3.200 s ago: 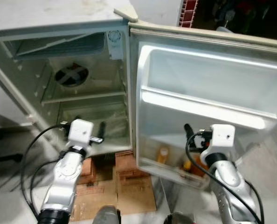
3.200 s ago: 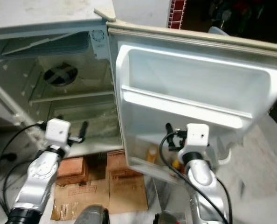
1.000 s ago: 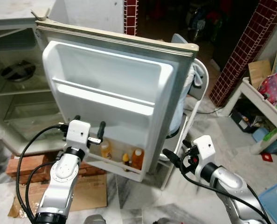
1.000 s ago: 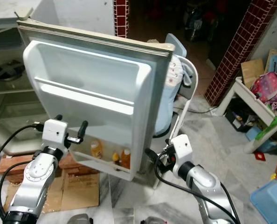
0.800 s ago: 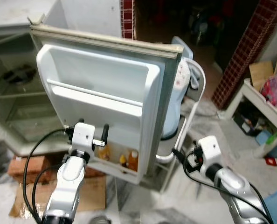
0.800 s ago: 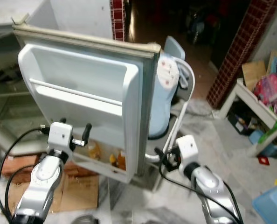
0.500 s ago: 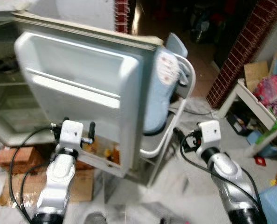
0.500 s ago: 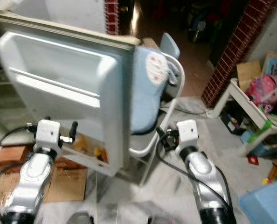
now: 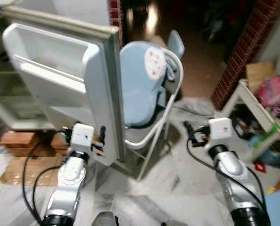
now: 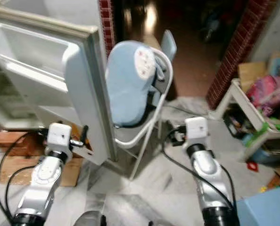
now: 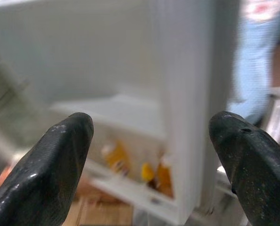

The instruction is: Restocking fridge

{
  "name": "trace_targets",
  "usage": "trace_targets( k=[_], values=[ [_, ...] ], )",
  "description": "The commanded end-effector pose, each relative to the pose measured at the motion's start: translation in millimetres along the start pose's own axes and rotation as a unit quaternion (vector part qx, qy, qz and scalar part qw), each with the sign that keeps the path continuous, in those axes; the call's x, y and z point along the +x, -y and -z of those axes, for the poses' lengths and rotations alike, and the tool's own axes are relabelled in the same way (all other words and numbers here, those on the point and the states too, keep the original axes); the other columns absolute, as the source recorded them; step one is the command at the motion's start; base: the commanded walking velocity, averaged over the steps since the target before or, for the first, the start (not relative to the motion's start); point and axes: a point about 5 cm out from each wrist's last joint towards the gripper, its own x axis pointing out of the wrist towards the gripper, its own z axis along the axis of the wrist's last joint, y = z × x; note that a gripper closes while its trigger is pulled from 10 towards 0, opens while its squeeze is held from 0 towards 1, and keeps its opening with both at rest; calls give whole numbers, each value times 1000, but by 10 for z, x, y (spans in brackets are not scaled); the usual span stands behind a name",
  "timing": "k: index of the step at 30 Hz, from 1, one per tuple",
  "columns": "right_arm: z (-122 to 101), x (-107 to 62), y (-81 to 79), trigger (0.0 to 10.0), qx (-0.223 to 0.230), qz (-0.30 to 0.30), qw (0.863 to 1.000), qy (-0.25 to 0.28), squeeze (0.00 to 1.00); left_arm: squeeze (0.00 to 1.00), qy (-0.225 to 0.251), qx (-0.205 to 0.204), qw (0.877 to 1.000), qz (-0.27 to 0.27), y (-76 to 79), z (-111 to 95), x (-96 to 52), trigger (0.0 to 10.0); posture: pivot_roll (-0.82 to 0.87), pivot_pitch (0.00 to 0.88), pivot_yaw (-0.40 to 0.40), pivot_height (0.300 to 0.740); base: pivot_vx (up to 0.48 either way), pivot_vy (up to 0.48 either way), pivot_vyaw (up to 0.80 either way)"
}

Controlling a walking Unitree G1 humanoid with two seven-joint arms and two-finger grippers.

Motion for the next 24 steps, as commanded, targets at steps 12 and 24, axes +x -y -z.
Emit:
trace_targets(
  k=[12, 24],
  values=[
    [-29, 6, -85, 10000, 39, 23, 999, 5, 0, 0, -7, -38, 999, -9, -104, 27, -5, 10000, 74, 0, -14, 740, 47, 0, 436],
    [-60, 21, -96, 10000, 44, 26, 999, 9, 0, 0, -28, -65, 997, -14, -101, 77, -10, 10000, 72, 0, -17, 740, 439, 0, 0]
  ],
)
